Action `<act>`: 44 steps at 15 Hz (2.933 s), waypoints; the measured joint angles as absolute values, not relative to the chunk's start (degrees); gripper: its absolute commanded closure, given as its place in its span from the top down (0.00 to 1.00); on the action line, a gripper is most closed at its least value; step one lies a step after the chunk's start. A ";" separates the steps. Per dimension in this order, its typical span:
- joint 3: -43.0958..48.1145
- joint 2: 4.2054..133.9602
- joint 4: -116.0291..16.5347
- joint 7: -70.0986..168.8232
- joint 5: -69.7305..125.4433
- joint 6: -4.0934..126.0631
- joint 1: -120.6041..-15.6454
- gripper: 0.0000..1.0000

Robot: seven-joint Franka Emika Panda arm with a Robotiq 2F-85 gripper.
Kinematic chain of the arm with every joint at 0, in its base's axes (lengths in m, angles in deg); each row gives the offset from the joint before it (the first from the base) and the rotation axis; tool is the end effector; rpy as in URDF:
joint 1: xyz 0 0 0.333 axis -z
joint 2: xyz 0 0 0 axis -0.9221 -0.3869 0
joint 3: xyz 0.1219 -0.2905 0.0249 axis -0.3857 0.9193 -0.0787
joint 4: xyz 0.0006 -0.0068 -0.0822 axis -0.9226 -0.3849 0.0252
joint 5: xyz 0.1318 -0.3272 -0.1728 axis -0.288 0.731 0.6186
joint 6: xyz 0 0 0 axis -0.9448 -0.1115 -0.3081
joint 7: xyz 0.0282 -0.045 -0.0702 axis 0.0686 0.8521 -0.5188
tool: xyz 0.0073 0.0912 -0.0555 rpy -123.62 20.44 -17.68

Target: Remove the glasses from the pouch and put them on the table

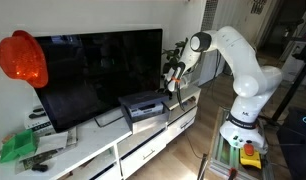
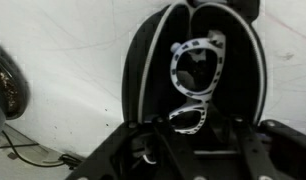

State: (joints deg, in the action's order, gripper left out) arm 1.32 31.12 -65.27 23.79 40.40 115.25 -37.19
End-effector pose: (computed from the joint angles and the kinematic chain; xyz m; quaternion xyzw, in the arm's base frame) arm 0.5388 -0.3129 0.0508 0.9728 0.0482 0.1883 0.1258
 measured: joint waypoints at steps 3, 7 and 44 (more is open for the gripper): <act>0.99 31.12 -65.01 23.79 40.40 115.25 -36.78 0.46; -0.21 31.07 -64.97 23.79 40.40 114.84 -35.69 0.48; -1.95 31.66 -64.09 23.27 40.40 110.44 -34.01 0.07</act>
State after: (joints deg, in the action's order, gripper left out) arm -1.95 31.66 -64.09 23.27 40.40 110.44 -34.01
